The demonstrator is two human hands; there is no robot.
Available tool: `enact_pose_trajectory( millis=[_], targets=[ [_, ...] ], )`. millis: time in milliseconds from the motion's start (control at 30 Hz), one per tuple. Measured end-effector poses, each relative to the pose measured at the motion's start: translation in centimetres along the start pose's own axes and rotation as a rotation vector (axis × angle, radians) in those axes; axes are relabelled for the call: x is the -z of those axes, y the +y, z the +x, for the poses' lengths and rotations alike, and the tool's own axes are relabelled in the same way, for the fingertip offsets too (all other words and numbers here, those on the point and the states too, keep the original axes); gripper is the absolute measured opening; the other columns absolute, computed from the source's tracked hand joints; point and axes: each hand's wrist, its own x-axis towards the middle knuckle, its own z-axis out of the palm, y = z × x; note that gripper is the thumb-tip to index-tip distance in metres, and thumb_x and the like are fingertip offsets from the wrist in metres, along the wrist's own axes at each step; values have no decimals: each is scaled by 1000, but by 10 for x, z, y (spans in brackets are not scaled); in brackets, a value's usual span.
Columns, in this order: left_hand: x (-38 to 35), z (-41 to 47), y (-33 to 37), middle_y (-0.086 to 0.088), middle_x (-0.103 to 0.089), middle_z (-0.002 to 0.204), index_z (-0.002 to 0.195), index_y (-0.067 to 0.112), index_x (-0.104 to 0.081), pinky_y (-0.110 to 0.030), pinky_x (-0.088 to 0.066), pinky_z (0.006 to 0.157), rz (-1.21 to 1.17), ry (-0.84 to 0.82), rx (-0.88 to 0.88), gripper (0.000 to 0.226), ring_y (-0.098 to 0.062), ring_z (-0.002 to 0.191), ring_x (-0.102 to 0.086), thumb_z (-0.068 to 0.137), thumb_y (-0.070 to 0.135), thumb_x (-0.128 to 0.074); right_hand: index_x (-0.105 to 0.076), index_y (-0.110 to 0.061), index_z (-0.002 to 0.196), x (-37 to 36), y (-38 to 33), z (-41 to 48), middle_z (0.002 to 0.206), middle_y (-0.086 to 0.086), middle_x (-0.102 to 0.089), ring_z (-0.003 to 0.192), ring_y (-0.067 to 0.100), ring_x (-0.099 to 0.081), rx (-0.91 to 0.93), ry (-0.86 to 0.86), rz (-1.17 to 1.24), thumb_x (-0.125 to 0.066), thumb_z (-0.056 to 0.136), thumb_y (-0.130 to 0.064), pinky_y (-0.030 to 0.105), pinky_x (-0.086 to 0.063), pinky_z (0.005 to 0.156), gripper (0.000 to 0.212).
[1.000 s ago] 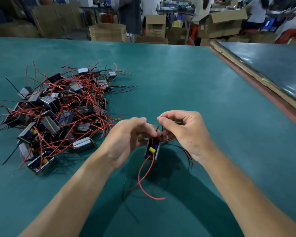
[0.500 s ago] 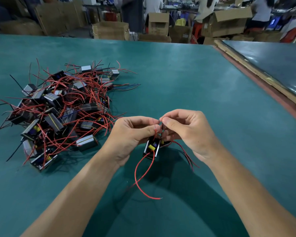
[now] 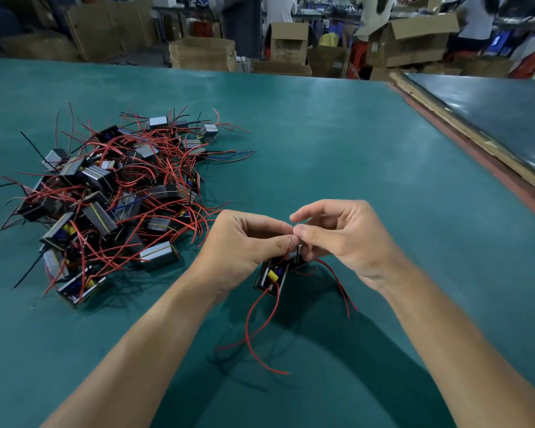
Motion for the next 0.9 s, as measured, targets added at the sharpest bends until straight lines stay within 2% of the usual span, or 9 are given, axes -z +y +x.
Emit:
enact_pose_trajectory(
  millis=[167,300,367,467,600,667,733,800,900],
  targets=[
    [0,1,-1,-4,-74,70,70,14,-77,-17,-52,61,27,-22,9,22,-8,62,-67,77,-7,-73,-77,-14,74,1,-1,-1,67,13,-70,52,17,-60,-11,-35,-4,-73,83,4,24,-54,53,20],
    [-1,1,-3,-14,-75,80,82,-1,-72,-26,-52,69,101,-53,27,7,-17,70,-62,86,-3,-67,-76,-13,72,1,0,0,66,9,-72,54,17,-61,11,-5,-16,-74,83,1,26,-57,56,18],
    [-2,0,-3,-14,-73,80,84,-4,-68,-26,-50,69,96,-70,38,7,-19,70,-59,89,-2,-64,-76,-12,72,1,1,1,66,8,-72,55,17,-62,11,22,-3,-73,85,-1,27,-58,57,18],
    [-1,2,-2,-12,-69,79,83,2,-65,-28,-50,72,13,-65,92,7,-18,68,-59,89,1,-63,-76,-13,71,1,1,2,68,8,-72,55,16,-64,30,62,5,-72,86,-1,26,-57,57,19],
    [1,4,-4,-5,-65,70,77,8,-68,-16,-47,62,-22,-44,149,13,-11,60,-58,88,4,-64,-76,-12,71,1,3,2,67,9,-72,56,20,-66,171,125,-155,-74,84,-1,35,-58,58,17],
    [0,3,-5,-3,-67,68,77,6,-69,-13,-43,55,-22,-33,164,13,-9,56,-56,88,3,-64,-77,-14,72,0,5,1,70,8,-73,59,26,-66,238,115,-256,-75,83,-3,37,-54,55,16],
    [0,3,-5,-3,-68,66,77,4,-70,-11,-40,49,-31,-30,175,8,-8,52,-54,84,8,-69,-78,-15,75,1,5,1,81,0,-73,65,17,-66,276,82,-307,-77,81,-5,24,-50,57,12],
    [0,2,-4,-2,-67,64,77,5,-72,-12,-39,48,-48,-40,187,15,-8,50,-53,74,20,-74,-78,-15,76,1,5,0,89,-4,-73,70,11,-66,294,47,-332,-79,80,-7,16,-48,59,9],
    [0,2,-5,-5,-66,64,72,9,-75,-17,-42,54,-30,-38,193,19,-12,54,-53,65,26,-78,-79,-20,78,2,6,1,82,-4,-75,76,15,-71,323,7,-368,-77,81,-7,27,-55,68,14]
  ],
)
